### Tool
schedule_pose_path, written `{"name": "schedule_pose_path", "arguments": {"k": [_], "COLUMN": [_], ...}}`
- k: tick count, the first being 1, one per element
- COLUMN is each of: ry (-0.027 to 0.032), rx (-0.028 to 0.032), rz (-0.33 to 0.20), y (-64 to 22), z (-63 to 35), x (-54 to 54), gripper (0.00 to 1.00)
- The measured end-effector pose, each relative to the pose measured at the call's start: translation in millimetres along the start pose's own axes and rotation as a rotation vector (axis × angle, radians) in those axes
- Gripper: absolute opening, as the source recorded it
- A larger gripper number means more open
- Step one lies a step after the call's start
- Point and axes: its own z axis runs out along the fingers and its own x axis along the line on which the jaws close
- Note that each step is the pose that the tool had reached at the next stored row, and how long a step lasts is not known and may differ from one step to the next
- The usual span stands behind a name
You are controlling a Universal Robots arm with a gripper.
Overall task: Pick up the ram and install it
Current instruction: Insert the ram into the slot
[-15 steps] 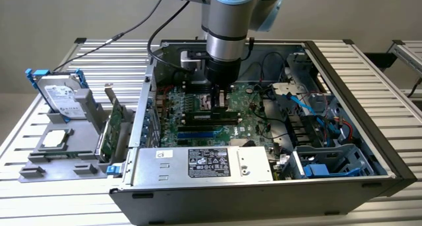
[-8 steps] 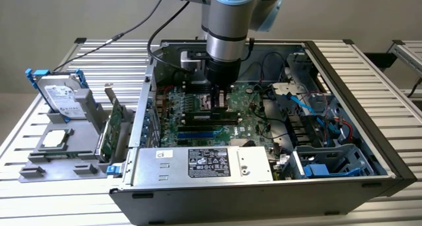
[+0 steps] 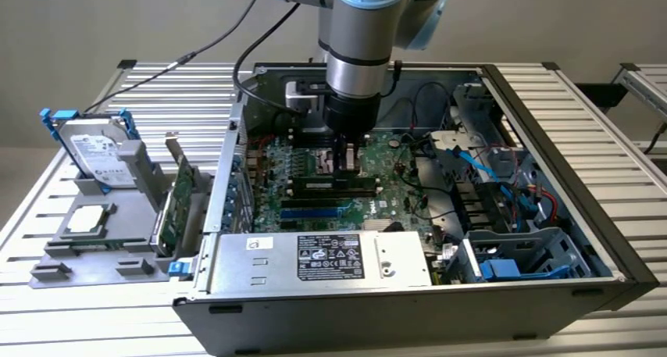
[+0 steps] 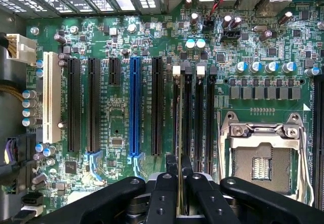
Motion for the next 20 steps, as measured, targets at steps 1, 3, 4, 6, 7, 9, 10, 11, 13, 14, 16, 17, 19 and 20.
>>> {"name": "schedule_pose_path", "arguments": {"k": [1, 3, 4, 6, 7, 9, 10, 11, 13, 14, 16, 17, 19, 20], "ry": [0.0008, 0.0019, 0.0025, 0.0037, 0.0042, 0.0051, 0.0054, 0.0057, 0.0062, 0.0064, 0.007, 0.0074, 0.0081, 0.0086], "rx": [-0.0002, -0.0008, -0.001, -0.0014, -0.0016, -0.0018, -0.0019, -0.0019, -0.0017, -0.0017, -0.0017, -0.0016, -0.0016, -0.0016], "rz": [0.0, -0.001, -0.001, -0.003, -0.003, -0.004, -0.005, -0.006, -0.007, -0.007, -0.008, -0.008, -0.009, -0.01], "y": [0.0, 0.0, 0.0, 0.0, 0.0, 0.0, 0.0, 0.0, 0.0, 0.0, 0.0, 0.0, -0.1, -0.1], "z": [0.0, 0.1, 0.1, 0.1, 0.0, 0.0, 0.0, 0.0, 0.0, 0.0, 0.0, 0.0, 0.2, 0.3], "x": [0.0, -0.1, -0.1, -0.1, -0.2, -0.2, -0.2, -0.2, -0.4, -0.5, -0.6, -0.7, -1.0, -1.0], "gripper": [0.14, 0.14, 0.14, 0.14, 0.14, 0.14, 0.14, 0.14, 0.14, 0.14, 0.14, 0.14, 0.14, 0.14]}}
